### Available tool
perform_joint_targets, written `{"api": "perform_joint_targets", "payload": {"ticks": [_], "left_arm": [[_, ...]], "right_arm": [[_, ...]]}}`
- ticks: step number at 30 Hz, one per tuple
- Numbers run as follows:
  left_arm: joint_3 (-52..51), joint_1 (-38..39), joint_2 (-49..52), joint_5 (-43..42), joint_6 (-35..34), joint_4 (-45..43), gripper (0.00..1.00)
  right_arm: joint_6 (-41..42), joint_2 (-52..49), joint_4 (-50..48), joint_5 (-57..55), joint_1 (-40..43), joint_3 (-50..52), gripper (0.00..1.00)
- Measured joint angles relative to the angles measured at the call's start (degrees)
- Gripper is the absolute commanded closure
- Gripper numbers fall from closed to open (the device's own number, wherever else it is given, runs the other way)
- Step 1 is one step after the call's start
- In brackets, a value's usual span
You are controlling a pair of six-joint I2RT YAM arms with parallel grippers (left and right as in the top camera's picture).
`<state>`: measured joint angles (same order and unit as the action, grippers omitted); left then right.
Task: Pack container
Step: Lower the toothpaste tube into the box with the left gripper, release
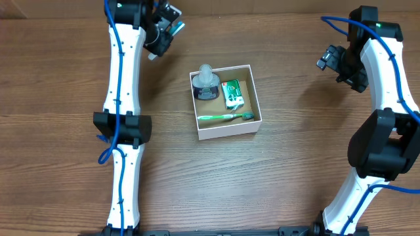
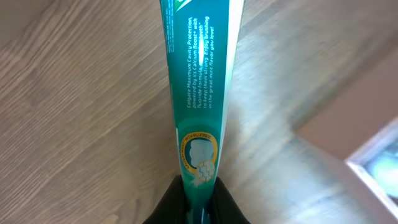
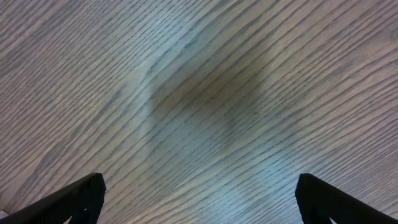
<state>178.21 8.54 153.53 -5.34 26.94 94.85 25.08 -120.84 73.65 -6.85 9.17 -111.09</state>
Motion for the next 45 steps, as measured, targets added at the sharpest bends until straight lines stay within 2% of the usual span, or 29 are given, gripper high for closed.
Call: {"api": "perform_joint_targets", "payload": {"ticks": [2,8,11,13,17,18,19,20,23,26,29,31,34,37,40,43,45], "left_arm": [[0.02,2.82,-2.6,-0.02,0.0,1.81,0.85],[0.68,13.97,-14.73,-0.04,-1.66,1.81,0.85],[-0.17,17.4,-15.87,-0.07,-3.08,1.75,0.86],[-3.28,18.51,-15.85,-0.04,-4.11,1.75,0.86],[-16.63,20.98,-15.47,-0.02,-4.37,1.77,0.85],[-18.01,21.49,-15.47,-0.02,-4.37,1.92,0.79],[-19.89,22.25,-15.47,-0.02,-4.35,1.92,0.58],[-21.38,23.04,-15.47,-0.04,-4.48,1.9,0.32],[-23.19,24.98,-15.47,0.31,-4.52,1.84,0.33],[-23.43,25.51,-15.47,2.64,-4.52,1.84,0.31],[-24.35,25.51,-17.29,3.41,-4.55,1.79,0.23],[-24.94,25.51,-23.82,3.39,-4.55,1.38,0.17],[-24.55,24.33,-37.13,2.91,-4.55,0.72,0.12],[-26.71,14.19,-47.36,-0.66,-4.52,-1.77,0.04],[-39.56,5.31,-49.48,-4.55,-3.85,-6.03,0.0],[-55.65,0.87,-48.26,-5.31,-1.25,-11.28,0.0],[-65.11,-0.48,-48.19,-2.73,-0.59,-17.66,0.0]], "right_arm": [[0.0,0.0,-0.02,0.0,0.0,0.0,0.0],[0.02,0.0,-0.02,-0.02,0.0,0.0,0.0],[0.0,0.0,-0.04,-0.02,0.0,0.0,0.0],[0.0,0.0,-0.02,0.0,0.0,0.0,0.0],[-0.02,0.0,-0.02,0.0,0.0,0.0,0.0],[0.02,0.0,0.0,-0.02,0.0,0.0,0.0],[-0.02,0.0,-0.02,0.0,0.0,0.0,0.0],[-0.02,0.0,-0.02,-0.02,0.0,0.0,0.0],[-0.02,0.0,0.0,0.0,0.0,0.0,0.0],[-0.02,0.0,-0.02,-0.02,0.0,0.0,0.0],[0.0,0.0,-0.02,0.0,0.02,0.0,0.0],[0.0,0.0,-0.04,0.0,0.0,0.0,0.0],[0.0,0.0,-0.02,0.0,0.02,0.0,0.0],[-0.02,0.0,0.02,0.0,0.0,0.0,0.0],[-0.02,0.0,0.0,0.0,0.0,0.0,0.0],[-0.02,0.0,0.0,0.0,0.0,0.0,0.0],[0.0,0.0,-0.02,0.0,0.02,0.02,0.0]]}}
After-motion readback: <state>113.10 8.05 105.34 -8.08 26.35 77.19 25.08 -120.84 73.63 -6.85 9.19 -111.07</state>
